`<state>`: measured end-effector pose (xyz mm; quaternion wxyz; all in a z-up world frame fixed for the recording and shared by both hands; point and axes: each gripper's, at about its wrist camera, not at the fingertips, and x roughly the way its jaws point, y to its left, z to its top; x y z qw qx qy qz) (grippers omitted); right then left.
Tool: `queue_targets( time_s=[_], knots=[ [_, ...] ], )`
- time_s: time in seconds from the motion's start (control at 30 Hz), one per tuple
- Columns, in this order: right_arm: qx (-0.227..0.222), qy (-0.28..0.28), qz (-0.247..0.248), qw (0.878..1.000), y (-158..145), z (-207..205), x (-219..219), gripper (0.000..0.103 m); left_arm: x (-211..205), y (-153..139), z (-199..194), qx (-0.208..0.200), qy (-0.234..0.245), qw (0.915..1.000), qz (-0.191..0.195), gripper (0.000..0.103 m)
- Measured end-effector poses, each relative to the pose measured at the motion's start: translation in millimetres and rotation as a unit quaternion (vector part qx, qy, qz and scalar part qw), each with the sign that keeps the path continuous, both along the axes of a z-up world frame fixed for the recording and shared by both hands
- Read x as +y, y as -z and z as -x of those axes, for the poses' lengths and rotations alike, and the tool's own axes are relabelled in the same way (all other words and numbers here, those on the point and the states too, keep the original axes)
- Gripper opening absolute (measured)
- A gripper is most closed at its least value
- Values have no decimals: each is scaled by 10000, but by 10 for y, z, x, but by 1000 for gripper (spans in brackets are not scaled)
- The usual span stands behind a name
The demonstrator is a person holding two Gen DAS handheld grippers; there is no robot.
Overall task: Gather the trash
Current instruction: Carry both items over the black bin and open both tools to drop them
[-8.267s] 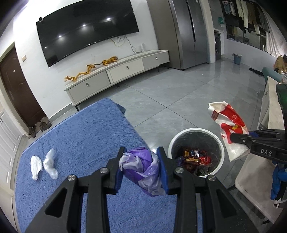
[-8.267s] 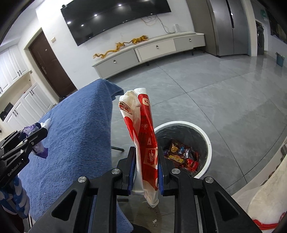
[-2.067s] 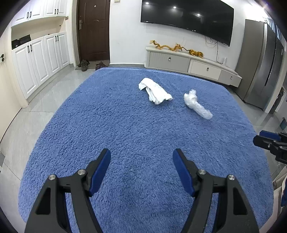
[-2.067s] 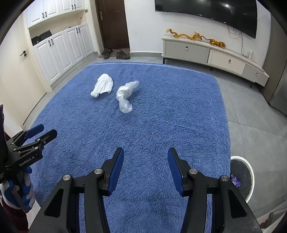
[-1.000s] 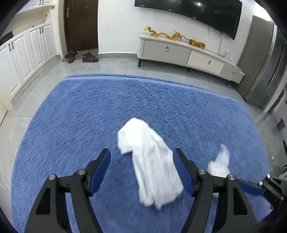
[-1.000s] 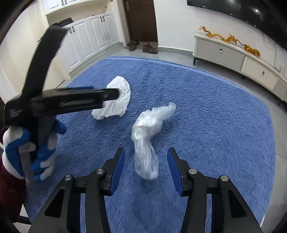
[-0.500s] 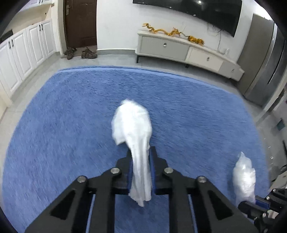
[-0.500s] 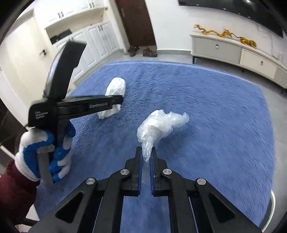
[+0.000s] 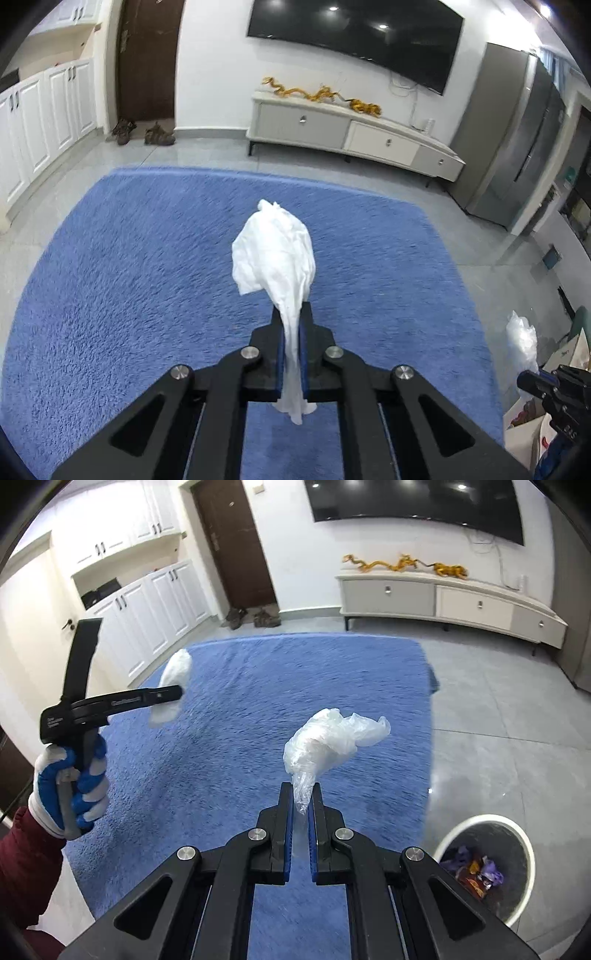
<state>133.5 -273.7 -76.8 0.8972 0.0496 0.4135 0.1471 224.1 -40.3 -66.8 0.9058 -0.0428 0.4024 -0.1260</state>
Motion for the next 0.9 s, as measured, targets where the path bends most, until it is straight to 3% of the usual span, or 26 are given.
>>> queue_targets(
  time_s=[0.23,0.4,0.67,0.9],
  knots=[
    [14,582,28,9983,-7,242,-544,7,-814,-211,145,-106,803,9967,48,6],
    [342,1148,118,9927,225,308,-1049,7,-1665,-137,261,86,1637,9865,63,6],
    [957,1902,-39,9771,773,275,-1810,7,-2863,219,320,666,2593,9635,23,6],
    [1386,2291,-199,9633,1222,196,-2229,11,-3558,620,239,1279,2786,9518,100,8]
  ],
)
